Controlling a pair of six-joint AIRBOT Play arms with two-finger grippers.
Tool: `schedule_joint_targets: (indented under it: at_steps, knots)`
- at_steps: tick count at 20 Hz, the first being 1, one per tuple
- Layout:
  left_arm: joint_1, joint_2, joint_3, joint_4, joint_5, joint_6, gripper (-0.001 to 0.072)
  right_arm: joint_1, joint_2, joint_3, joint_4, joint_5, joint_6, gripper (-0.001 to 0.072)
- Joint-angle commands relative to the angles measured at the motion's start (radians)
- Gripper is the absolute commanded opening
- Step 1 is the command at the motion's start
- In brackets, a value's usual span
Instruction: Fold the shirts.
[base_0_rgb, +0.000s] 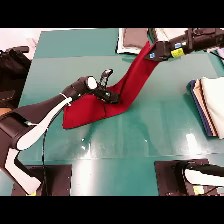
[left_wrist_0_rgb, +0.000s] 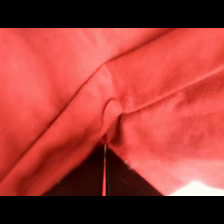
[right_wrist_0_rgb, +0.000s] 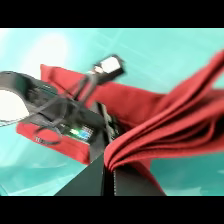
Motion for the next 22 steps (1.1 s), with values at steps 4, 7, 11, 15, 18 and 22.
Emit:
schedule_joint_targets:
  at_steps: [4,7,11,15,18,22]
  knots:
    - [0.178,0.214,0.014,0.057,-0.062,0.0,0.0032,0.156,-0.039,0.019,0.003,-0.053,0.01,0.0014]
    - [0.32,0.412,0.014,0.15,-0.101,0.004,0.0033,0.268,-0.113,0.019,0.146,-0.117,-0.049,0.0014]
    - [0.468,0.638,0.014,0.295,-0.155,0.011,0.0033,0.476,-0.283,0.072,0.257,-0.254,-0.139,0.0014]
    - [0.536,0.744,0.014,0.325,-0.207,0.011,0.0033,0.651,-0.53,0.292,0.253,-0.322,-0.158,0.0293]
    - [0.537,0.749,0.014,0.332,-0.254,0.011,0.0033,0.66,-0.597,0.349,0.253,-0.38,-0.152,0.0341]
    - [0.537,0.749,0.012,0.329,-0.264,0.011,0.0033,0.533,-0.497,0.196,0.19,-0.357,-0.151,0.0255]
